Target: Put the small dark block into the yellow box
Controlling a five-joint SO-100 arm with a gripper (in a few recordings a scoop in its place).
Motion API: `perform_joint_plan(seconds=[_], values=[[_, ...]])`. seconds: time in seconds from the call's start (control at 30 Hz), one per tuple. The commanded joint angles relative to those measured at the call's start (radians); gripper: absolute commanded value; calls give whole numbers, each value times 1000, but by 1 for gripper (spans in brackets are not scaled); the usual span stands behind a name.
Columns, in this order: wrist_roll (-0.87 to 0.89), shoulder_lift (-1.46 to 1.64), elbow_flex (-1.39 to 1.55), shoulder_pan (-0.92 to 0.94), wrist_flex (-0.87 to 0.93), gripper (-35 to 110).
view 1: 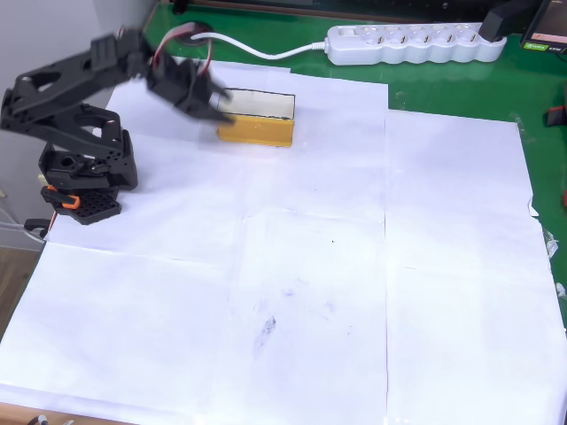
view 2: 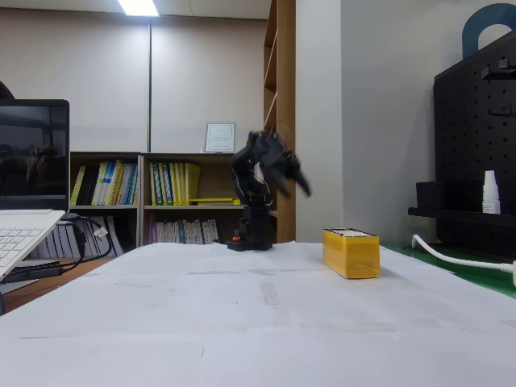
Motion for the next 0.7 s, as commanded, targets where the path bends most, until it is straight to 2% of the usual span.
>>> perform_joint_plan(seconds=[0.0,0.47,0.67], values=[[-15,-120,-127,64,11,3],[-94,-402,-488,121,66,0],[-103,-463,-491,109,218,0]])
